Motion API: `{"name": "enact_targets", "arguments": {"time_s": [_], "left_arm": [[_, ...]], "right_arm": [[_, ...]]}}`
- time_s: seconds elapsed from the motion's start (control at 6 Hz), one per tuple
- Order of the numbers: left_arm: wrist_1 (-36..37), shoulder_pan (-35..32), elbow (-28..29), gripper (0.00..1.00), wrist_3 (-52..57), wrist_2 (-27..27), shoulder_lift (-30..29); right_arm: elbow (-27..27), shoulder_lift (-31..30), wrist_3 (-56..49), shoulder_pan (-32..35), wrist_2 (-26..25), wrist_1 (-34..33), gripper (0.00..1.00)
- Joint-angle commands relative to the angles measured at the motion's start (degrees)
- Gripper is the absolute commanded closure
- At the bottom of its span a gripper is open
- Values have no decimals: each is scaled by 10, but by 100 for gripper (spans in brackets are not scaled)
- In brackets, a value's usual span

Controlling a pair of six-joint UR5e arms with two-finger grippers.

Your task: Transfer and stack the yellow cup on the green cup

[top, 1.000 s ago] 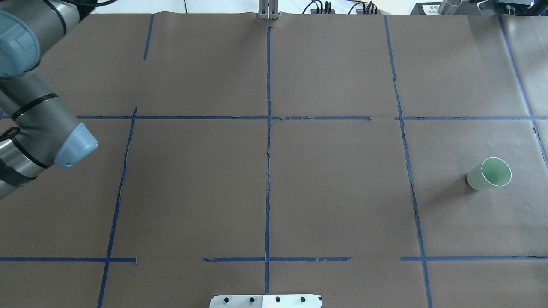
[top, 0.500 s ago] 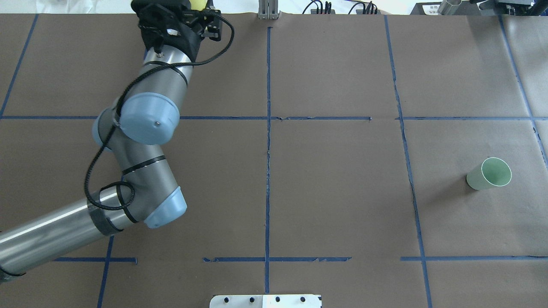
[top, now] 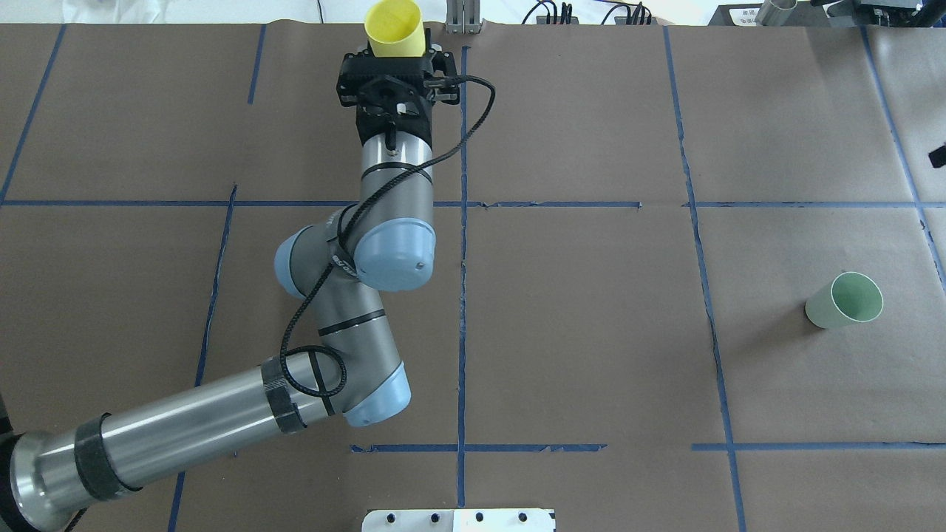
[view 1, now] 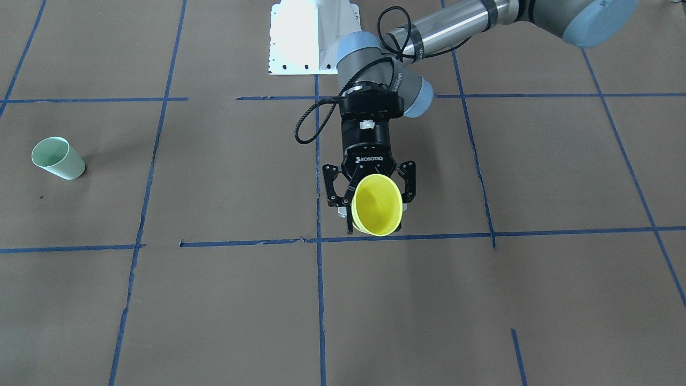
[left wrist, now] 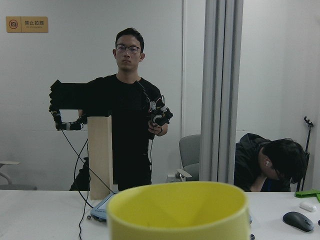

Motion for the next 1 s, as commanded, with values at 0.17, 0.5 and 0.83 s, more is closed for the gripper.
{"name": "enact_targets", "arguments": {"time_s": [0.17, 0.5, 0.83], "left_arm": [[47, 35, 33, 54, -40, 32, -27], [47, 47, 34, 54, -40, 31, -27], [47, 56, 37, 54, -41, 27, -27]], "right_arm": [[14, 182, 202, -97, -5, -97, 0], [-42, 292, 288, -156, -41, -97, 0], [-225, 466, 314, -185, -50, -104, 0]]}}
